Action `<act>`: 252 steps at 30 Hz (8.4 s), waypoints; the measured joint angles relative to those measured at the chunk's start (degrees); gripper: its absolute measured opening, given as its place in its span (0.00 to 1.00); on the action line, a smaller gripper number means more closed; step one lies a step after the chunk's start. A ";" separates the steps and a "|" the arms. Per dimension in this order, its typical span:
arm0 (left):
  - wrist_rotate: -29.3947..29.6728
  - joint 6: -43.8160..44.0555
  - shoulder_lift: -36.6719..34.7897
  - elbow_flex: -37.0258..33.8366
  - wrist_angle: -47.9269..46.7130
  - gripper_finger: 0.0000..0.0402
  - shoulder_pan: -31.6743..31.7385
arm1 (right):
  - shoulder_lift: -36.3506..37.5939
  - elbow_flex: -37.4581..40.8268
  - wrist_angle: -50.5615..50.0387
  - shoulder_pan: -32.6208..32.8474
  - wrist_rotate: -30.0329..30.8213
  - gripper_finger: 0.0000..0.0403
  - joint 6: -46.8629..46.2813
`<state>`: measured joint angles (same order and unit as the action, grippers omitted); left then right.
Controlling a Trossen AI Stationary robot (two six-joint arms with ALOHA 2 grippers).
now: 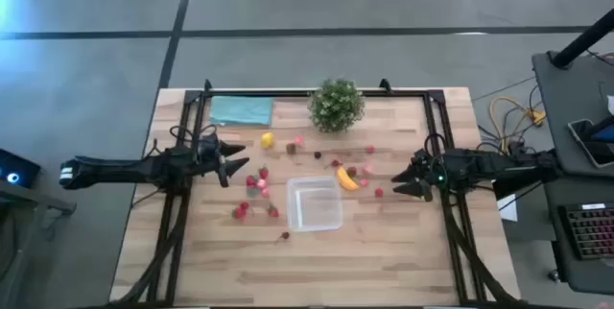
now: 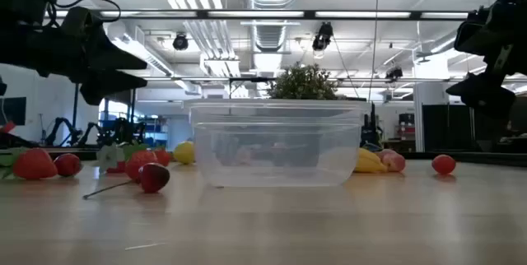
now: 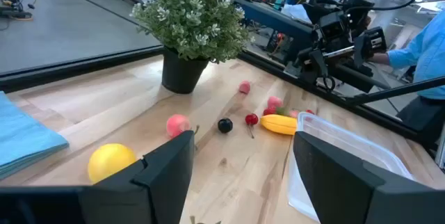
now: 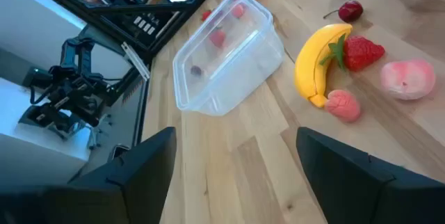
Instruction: Pick and placing Produce into tupperware
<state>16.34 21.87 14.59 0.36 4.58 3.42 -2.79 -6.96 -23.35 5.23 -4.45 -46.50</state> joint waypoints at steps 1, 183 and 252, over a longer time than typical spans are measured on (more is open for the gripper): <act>0.00 -0.02 0.00 -0.01 0.00 0.58 -0.01 | 0.00 0.00 0.02 -0.02 -0.02 0.72 0.00; 0.00 -0.01 0.02 0.00 0.08 0.58 0.00 | -81.12 -48.62 0.24 1.37 -3.44 0.24 1.17; 0.00 -0.02 0.03 0.00 -0.04 0.58 0.00 | -84.56 -36.76 -20.09 2.23 6.44 0.65 -43.01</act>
<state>16.34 21.85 14.62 0.36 4.54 3.42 -87.35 -43.72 -43.44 7.46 1.99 -89.52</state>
